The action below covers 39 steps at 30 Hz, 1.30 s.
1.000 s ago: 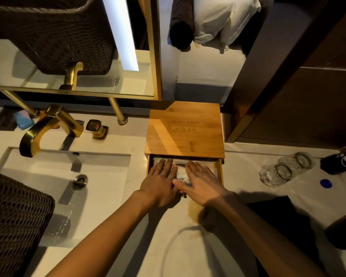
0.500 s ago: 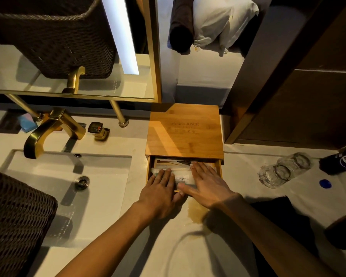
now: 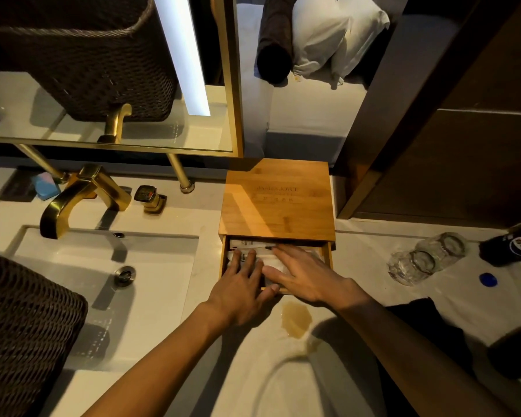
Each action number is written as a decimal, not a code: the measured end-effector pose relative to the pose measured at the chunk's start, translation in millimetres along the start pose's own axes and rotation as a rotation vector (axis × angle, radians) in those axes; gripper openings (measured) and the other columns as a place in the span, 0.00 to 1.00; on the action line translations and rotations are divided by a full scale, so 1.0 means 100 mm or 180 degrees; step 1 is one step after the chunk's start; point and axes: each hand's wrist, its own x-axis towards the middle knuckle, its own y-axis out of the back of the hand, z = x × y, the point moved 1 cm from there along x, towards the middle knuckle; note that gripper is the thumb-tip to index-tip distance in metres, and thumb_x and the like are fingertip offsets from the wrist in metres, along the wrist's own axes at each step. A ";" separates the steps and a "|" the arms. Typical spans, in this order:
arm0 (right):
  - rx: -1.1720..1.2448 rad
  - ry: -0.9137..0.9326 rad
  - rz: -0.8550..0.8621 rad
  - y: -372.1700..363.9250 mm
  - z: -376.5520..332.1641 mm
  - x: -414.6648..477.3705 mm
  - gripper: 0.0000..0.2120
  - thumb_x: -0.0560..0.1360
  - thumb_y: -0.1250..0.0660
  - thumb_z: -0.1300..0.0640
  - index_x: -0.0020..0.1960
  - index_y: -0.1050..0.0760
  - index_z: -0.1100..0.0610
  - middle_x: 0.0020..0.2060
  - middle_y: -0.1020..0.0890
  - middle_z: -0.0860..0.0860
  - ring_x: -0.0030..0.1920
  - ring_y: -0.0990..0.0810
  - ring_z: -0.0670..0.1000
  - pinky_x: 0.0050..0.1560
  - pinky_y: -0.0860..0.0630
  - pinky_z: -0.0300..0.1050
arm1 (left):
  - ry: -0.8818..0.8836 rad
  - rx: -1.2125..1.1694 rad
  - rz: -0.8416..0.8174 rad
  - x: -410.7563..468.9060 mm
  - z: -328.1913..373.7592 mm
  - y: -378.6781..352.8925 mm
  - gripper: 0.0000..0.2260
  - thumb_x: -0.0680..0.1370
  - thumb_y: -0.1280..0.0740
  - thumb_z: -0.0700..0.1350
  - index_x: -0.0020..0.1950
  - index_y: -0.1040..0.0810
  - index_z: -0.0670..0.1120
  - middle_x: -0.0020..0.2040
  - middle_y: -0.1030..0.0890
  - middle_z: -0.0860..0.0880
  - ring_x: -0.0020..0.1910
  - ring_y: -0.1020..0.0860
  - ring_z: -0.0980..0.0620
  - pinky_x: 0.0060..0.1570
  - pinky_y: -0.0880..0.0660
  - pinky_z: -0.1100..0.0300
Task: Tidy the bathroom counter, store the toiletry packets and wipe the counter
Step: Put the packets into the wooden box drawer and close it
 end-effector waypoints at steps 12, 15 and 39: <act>0.0219 0.0257 0.1268 -0.11 -0.04 -0.25 0.13 0.80 0.40 0.45 0.59 0.23 0.49 0.54 0.20 0.44 0.55 0.24 0.43 0.55 0.23 0.41 | -0.0948 -0.0166 0.2157 0.16 -0.11 0.46 0.16 0.81 0.36 0.50 0.67 0.22 0.45 0.64 0.19 0.45 0.61 0.21 0.46 0.58 0.21 0.52; 0.1209 -0.0289 0.1676 -0.32 -0.18 -0.41 0.09 0.79 0.36 0.48 0.43 0.22 0.49 0.35 0.21 0.47 0.37 0.23 0.43 0.38 0.24 0.39 | -0.0575 -0.0028 0.1897 0.49 -0.22 0.73 0.21 0.84 0.42 0.54 0.76 0.32 0.48 0.76 0.30 0.46 0.76 0.34 0.45 0.75 0.34 0.47; 0.3997 -0.2271 0.0568 -0.81 -0.45 -0.31 0.12 0.81 0.36 0.58 0.45 0.18 0.63 0.37 0.14 0.56 0.38 0.15 0.53 0.37 0.18 0.43 | -0.0151 0.0189 0.1885 1.31 -0.65 0.82 0.28 0.82 0.56 0.66 0.82 0.52 0.62 0.84 0.53 0.48 0.83 0.56 0.46 0.80 0.57 0.42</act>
